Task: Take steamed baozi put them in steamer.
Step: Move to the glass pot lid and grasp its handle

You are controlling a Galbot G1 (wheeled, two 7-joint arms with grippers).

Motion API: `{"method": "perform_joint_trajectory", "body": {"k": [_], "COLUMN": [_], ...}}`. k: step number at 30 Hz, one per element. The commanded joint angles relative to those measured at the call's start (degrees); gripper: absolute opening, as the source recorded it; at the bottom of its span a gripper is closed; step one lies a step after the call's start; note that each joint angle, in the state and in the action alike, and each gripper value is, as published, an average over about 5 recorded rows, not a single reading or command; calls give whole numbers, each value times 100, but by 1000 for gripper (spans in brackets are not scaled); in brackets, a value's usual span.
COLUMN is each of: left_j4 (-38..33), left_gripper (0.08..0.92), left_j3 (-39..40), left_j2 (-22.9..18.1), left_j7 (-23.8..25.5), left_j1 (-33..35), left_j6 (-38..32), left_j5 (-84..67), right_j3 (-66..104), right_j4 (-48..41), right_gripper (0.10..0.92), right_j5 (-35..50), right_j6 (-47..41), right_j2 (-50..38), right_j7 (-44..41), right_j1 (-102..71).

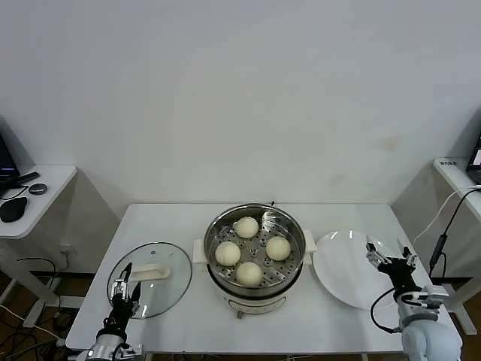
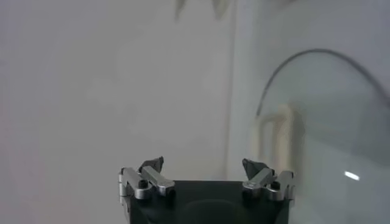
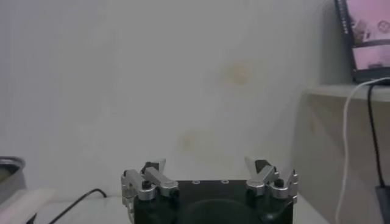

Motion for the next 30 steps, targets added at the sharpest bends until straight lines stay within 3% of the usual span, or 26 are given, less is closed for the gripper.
{"method": "perform_joint_trajectory", "body": {"k": [1, 30], "left_j4": [590, 1226], "left_gripper": [823, 823], "left_j3": [138, 260], "left_j2": [-114, -214], "left_j7": [-176, -52], "left_j1": [-223, -1128], "left_j6": [134, 416], "left_j5": [234, 558], "right_j3": [46, 71], "right_j4": [-2, -58], "right_gripper": [823, 823], "right_j5": [-26, -228], "right_j6": [65, 157], "right_j2": [122, 325], "right_j7": [50, 31], "right_j1": [-115, -178]}}
